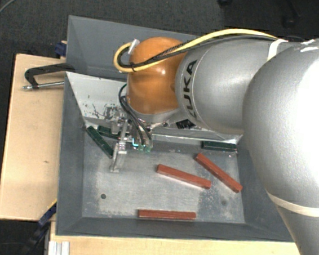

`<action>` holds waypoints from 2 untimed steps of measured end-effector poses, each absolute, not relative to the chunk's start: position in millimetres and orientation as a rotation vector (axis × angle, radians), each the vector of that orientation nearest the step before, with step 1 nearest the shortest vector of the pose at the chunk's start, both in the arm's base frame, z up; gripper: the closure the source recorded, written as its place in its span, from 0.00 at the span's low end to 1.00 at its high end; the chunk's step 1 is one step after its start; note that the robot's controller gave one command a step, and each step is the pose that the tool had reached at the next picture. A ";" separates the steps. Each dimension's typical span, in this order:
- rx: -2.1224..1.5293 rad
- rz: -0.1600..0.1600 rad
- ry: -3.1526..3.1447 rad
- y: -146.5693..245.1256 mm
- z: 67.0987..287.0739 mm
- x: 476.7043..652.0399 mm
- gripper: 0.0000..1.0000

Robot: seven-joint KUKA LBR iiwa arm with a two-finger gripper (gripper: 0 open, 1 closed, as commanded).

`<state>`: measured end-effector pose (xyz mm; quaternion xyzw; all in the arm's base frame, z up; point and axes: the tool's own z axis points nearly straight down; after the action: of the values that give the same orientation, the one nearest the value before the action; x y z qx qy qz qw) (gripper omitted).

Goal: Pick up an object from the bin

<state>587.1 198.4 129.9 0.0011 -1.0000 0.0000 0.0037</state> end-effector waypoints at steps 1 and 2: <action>-0.383 -0.004 -3.120 210.2 71.1 595.4 0.00; -0.384 -0.006 -3.123 211.1 72.8 596.9 0.00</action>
Offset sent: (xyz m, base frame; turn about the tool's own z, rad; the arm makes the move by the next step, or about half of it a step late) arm 0.0075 0.0104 -0.0599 0.2475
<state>596.9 211.1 72.8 -0.1219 -0.9925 -0.0019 -0.0023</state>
